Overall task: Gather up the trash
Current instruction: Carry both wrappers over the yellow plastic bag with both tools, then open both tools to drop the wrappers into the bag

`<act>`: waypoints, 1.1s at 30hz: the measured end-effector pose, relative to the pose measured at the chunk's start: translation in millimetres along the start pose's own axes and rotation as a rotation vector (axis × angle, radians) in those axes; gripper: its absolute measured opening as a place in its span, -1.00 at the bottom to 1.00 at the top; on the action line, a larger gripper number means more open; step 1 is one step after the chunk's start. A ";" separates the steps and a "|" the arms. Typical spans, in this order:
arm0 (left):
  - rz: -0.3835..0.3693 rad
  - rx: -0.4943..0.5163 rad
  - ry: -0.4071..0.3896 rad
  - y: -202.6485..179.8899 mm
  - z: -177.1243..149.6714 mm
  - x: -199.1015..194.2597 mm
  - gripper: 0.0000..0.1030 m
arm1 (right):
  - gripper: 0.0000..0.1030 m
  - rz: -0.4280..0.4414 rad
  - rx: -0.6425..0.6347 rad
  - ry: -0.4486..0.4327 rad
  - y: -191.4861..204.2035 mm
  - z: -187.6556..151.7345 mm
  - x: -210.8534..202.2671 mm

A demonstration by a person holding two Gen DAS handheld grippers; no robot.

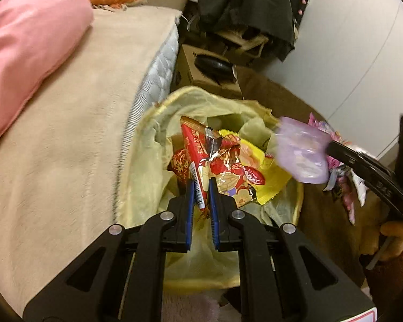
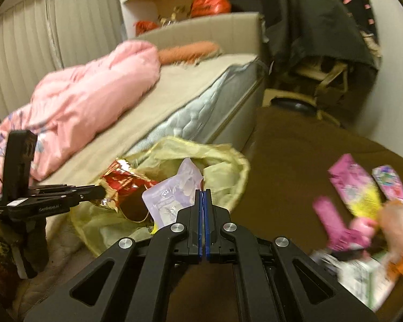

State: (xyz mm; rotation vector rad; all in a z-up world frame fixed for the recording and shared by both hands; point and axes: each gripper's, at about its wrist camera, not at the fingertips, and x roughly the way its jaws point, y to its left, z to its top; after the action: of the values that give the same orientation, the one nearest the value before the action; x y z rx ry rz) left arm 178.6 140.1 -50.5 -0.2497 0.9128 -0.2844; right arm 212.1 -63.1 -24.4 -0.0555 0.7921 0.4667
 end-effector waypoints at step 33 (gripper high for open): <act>0.033 0.002 -0.118 5.6 12.9 -2.6 -0.35 | -0.93 -0.005 -0.030 0.103 -0.1 -3.3 44.5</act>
State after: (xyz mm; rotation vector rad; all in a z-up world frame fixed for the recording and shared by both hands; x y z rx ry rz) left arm 188.3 147.3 -42.8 -0.2463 0.7990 -0.2374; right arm 236.9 -46.9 -57.7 -0.1104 0.8860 0.4734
